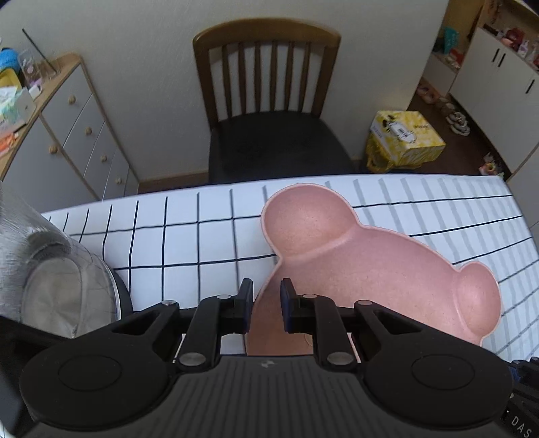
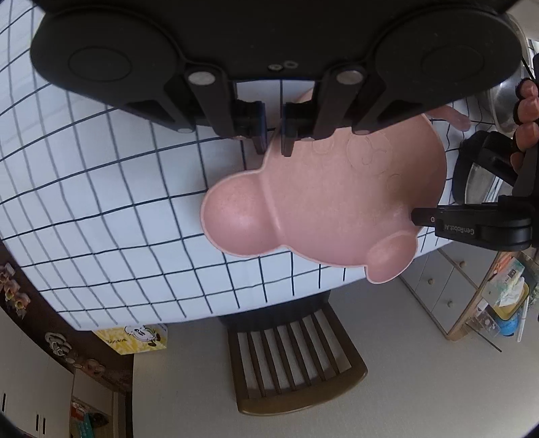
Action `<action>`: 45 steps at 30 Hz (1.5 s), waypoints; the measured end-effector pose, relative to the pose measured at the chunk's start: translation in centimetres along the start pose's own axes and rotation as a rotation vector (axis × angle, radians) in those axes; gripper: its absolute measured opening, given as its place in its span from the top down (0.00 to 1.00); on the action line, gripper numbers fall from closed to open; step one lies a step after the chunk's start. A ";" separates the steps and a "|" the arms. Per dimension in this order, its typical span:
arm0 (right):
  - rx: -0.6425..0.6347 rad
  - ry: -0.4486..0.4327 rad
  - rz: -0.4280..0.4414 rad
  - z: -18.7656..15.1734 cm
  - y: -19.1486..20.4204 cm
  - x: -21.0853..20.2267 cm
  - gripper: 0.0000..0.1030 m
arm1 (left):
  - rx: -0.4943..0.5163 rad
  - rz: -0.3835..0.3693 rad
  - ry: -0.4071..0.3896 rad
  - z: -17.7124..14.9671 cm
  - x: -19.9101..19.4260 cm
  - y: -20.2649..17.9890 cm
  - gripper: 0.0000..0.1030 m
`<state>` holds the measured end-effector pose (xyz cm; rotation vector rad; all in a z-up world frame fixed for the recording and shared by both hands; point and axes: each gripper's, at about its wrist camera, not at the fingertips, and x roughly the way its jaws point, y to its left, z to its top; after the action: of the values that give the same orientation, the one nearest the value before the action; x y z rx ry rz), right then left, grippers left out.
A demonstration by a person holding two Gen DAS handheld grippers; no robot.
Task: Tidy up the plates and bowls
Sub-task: 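Carry the pink bear plate with both grippers onto the white plate stack, then open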
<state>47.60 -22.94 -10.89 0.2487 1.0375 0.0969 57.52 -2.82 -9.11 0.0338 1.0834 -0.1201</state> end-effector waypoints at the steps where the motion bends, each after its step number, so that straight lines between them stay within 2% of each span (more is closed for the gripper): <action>1: -0.003 -0.007 0.002 0.0 -0.2 -0.6 0.91 | 0.003 -0.005 -0.006 0.0 -0.7 -0.3 0.84; 8: -0.028 -0.038 0.016 -0.4 -1.6 -5.8 0.91 | 0.037 -0.024 -0.060 -2.2 -6.0 -2.6 0.84; 13: -0.052 -0.047 0.016 -1.7 -2.6 -9.2 0.91 | 0.041 -0.028 -0.081 -5.2 -9.8 -4.3 0.84; 20: -0.087 -0.057 0.064 -4.0 -4.4 -13.9 0.91 | 0.025 -0.067 -0.082 -9.7 -14.2 -5.7 0.84; 25: -0.101 -0.030 0.093 -6.3 -5.9 -15.9 0.92 | 0.004 -0.083 -0.085 -13.7 -16.6 -6.7 0.84; 36: -0.152 0.006 0.107 -12.1 -7.8 -18.8 0.92 | -0.030 -0.088 -0.084 -22.0 -19.0 -8.2 0.84; 45: -0.191 0.061 0.116 -16.1 -8.5 -18.3 0.92 | -0.091 -0.080 -0.039 -28.3 -18.5 -8.2 0.84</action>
<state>24.14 -32.26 -5.44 0.1326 1.0662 0.3081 23.16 -7.03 -5.80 -0.0930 1.0506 -0.1425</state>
